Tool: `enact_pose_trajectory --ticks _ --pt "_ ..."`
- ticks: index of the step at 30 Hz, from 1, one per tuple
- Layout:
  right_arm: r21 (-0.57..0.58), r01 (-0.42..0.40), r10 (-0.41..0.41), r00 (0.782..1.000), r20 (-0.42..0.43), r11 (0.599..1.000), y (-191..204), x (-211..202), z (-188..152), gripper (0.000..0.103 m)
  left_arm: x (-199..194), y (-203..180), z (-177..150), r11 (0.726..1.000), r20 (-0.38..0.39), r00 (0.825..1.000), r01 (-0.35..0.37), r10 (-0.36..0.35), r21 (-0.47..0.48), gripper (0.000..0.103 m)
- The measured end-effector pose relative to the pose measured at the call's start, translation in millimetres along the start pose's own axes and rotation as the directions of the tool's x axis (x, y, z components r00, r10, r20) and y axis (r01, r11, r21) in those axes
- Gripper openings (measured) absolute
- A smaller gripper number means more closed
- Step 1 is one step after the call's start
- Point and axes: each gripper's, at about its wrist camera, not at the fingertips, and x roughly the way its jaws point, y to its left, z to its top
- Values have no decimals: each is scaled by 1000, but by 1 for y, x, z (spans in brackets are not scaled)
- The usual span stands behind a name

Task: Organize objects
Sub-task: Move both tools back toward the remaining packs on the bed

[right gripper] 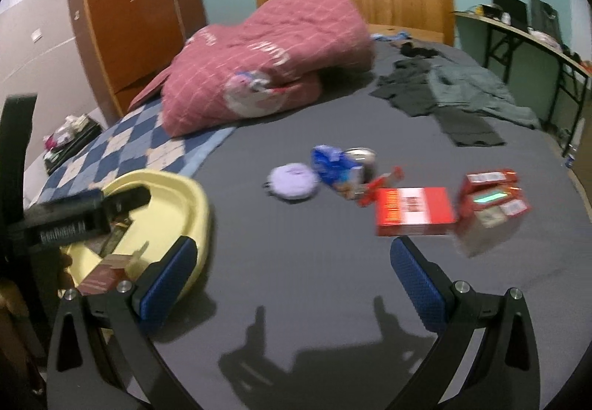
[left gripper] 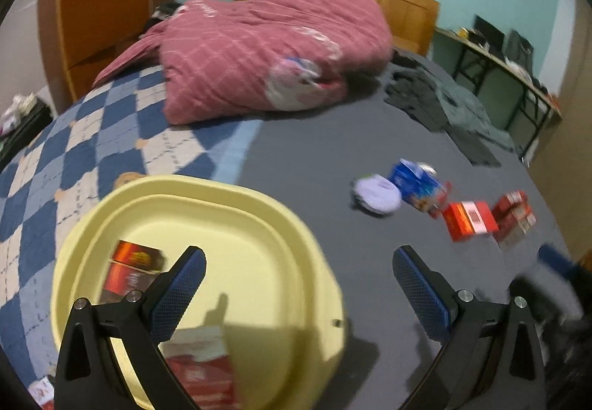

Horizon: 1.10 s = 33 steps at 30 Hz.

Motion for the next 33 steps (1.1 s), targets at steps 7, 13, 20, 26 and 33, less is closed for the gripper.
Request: enact_pose_trajectory --ticks 7,13,20,26,33 --pt "80 87 -89 996 23 993 -76 -23 -7 103 17 -72 -7 995 -29 997 73 -71 73 103" --pt "37 223 -225 973 42 974 -133 -27 -16 103 47 -130 -8 987 -33 992 125 -122 103 103" --pt "5 231 -231 973 14 973 -189 -1 -19 103 101 -187 -7 976 -62 993 108 -98 187 103" --pt "-34 171 -171 985 21 985 -200 18 -18 103 154 -213 7 975 -89 989 134 -119 176 103" --pt "-49 168 -168 986 3 984 -198 25 -21 103 191 -245 15 967 -106 988 135 -114 216 102"
